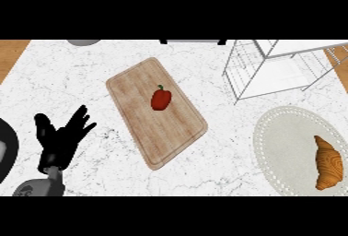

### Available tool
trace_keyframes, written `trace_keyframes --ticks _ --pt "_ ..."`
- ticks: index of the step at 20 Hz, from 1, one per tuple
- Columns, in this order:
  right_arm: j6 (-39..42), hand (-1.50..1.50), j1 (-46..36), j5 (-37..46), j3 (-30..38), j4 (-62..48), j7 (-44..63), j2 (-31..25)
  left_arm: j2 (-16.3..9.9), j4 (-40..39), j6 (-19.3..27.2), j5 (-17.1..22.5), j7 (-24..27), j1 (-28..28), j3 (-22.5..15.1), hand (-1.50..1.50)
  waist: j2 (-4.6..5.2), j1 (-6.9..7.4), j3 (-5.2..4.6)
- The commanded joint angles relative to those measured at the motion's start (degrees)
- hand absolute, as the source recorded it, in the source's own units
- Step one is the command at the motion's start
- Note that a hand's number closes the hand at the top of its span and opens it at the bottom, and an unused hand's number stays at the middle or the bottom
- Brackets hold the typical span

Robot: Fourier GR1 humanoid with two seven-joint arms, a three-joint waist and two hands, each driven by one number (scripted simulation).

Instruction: Pick the squash from the placemat and place it in the tiered shelf

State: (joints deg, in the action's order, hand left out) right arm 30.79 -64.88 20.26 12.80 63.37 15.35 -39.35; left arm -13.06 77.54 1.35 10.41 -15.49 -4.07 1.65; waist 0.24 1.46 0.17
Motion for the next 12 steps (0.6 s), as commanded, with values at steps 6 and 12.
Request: trace_keyframes --ticks 6,12 --pt "-8.9 1.50 -4.0 7.5 -2.9 -16.2 -13.3 2.0 1.1 -0.5 -0.5 -1.2 0.2 1.5 -0.7 0.00 0.21 -0.02 -0.17" --pt "-13.5 1.50 -7.1 10.5 -3.6 -23.9 -18.2 3.6 1.8 -3.5 0.5 -1.2 -0.8 -2.0 0.6 0.00 0.23 -0.32 -0.19"
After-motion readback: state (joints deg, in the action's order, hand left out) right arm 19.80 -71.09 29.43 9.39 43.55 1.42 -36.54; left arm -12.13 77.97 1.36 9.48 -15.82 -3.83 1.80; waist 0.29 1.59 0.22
